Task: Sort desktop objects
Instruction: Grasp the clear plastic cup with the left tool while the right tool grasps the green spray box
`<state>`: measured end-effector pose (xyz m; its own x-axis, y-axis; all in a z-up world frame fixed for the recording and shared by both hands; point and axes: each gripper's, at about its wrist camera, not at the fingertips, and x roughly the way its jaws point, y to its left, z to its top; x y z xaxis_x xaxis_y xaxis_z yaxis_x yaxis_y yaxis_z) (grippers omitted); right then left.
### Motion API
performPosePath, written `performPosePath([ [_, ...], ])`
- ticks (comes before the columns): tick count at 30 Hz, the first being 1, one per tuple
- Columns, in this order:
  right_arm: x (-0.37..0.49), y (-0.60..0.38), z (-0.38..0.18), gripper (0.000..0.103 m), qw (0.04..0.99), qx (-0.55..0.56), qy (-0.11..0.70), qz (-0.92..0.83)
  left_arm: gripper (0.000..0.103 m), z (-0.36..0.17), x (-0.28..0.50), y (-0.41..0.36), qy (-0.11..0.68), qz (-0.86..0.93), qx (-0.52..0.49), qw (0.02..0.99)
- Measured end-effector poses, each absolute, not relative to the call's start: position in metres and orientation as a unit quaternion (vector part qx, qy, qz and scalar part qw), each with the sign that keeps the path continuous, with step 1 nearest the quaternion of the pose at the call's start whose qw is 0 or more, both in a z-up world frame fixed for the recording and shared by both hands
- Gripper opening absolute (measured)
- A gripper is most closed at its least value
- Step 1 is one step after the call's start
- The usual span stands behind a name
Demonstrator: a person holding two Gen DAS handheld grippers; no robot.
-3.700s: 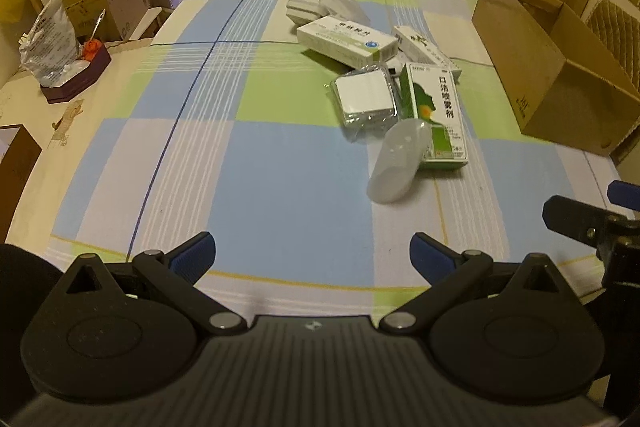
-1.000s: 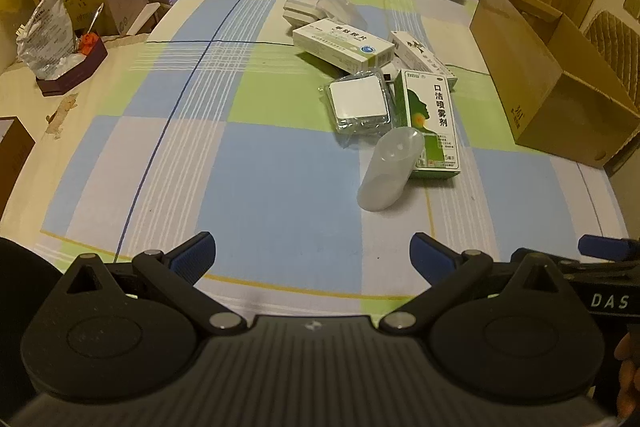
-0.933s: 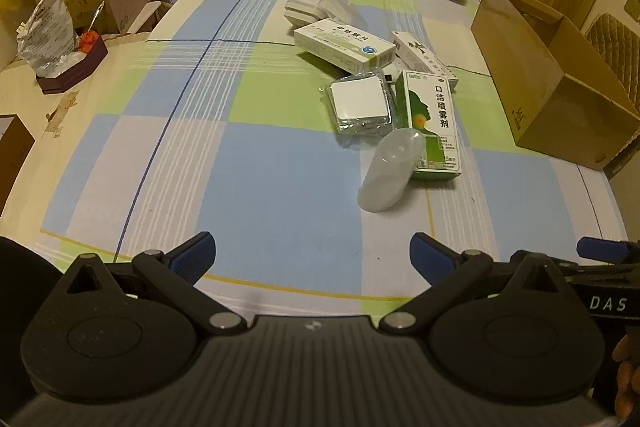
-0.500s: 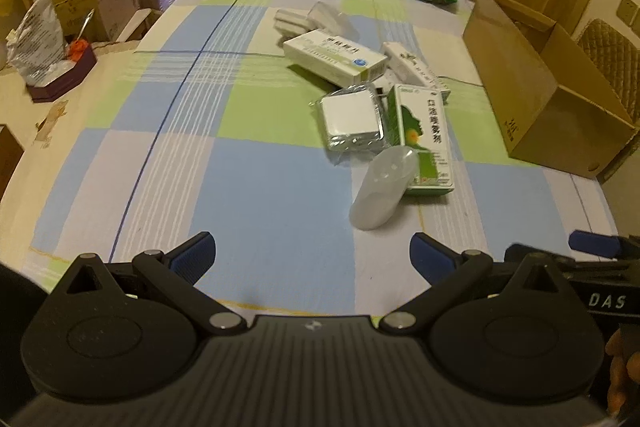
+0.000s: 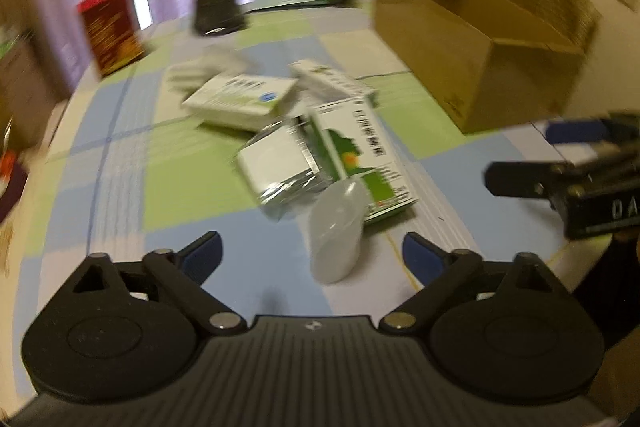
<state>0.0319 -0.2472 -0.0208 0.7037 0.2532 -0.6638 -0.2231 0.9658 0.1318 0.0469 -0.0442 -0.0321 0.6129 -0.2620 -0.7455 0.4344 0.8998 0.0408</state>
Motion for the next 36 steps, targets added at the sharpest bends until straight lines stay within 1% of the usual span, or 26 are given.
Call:
performPosePath([
  [2,0.037,-0.247,-0.026,0.103,0.921,0.013,0.367,0.13,0.086,-0.041,0.055,-0.051,0.397,-0.219,0.132,0.882],
  [4,0.043,-0.248,-0.03,0.102,0.919,0.01,0.372,0.132,0.074,-0.05,0.064,-0.055,0.401,-0.236,0.147,0.873],
  [5,0.046,-0.248,-0.032,0.102,0.917,0.011,0.375,0.135,0.073,-0.053,0.067,-0.057,0.403,-0.242,0.152,0.869],
  [6,0.048,-0.248,-0.034,0.102,0.916,0.011,0.376,0.138,0.068,-0.057,0.071,-0.058,0.404,-0.249,0.157,0.866],
  [8,0.053,-0.247,-0.037,0.102,0.914,0.011,0.38,0.146,0.049,-0.064,0.077,-0.061,0.41,-0.258,0.166,0.859],
  [9,0.055,-0.247,-0.039,0.102,0.912,0.011,0.381,0.149,0.031,-0.067,0.08,-0.061,0.415,-0.261,0.168,0.855],
  [10,0.059,-0.244,-0.04,0.102,0.911,0.008,0.382,0.153,0.029,-0.068,0.081,-0.06,0.419,-0.262,0.165,0.854],
  [12,0.065,-0.239,-0.043,0.102,0.91,0.003,0.383,0.159,0.028,-0.068,0.079,-0.055,0.42,-0.257,0.162,0.855],
  [20,0.095,-0.195,-0.063,0.102,0.905,-0.019,0.39,0.171,0.027,-0.067,0.07,-0.025,0.416,-0.197,0.151,0.875],
  [22,0.104,-0.186,-0.071,0.082,0.9,-0.018,0.402,0.166,0.028,-0.069,0.069,-0.021,0.416,-0.193,0.151,0.876],
  [25,0.113,-0.179,-0.079,0.082,0.896,-0.023,0.413,0.16,0.029,-0.07,0.068,-0.018,0.41,-0.194,0.148,0.879],
  [26,0.115,-0.176,-0.081,0.082,0.896,-0.025,0.414,0.158,0.032,-0.069,0.067,-0.018,0.407,-0.195,0.147,0.88],
  [27,0.115,-0.175,-0.082,0.082,0.896,-0.03,0.414,0.157,0.039,-0.069,0.066,-0.017,0.405,-0.195,0.145,0.882],
  [28,0.116,-0.174,-0.083,0.079,0.896,-0.035,0.414,0.156,0.044,-0.069,0.066,-0.017,0.403,-0.194,0.145,0.883],
  [29,0.116,-0.173,-0.083,0.073,0.896,-0.037,0.415,0.157,0.045,-0.068,0.066,-0.017,0.401,-0.192,0.145,0.884],
  [30,0.116,-0.173,-0.084,0.063,0.894,-0.038,0.418,0.16,0.045,-0.069,0.066,-0.017,0.4,-0.191,0.145,0.885],
  [33,0.117,-0.176,-0.085,0.059,0.892,-0.037,0.421,0.162,0.044,-0.07,0.068,-0.017,0.403,-0.188,0.144,0.884],
  [35,0.116,-0.177,-0.083,0.057,0.892,-0.038,0.421,0.161,0.041,-0.07,0.069,-0.017,0.405,-0.189,0.149,0.882],
  [36,0.116,-0.177,-0.081,0.056,0.893,-0.038,0.419,0.16,0.03,-0.07,0.069,-0.017,0.406,-0.19,0.151,0.881],
])
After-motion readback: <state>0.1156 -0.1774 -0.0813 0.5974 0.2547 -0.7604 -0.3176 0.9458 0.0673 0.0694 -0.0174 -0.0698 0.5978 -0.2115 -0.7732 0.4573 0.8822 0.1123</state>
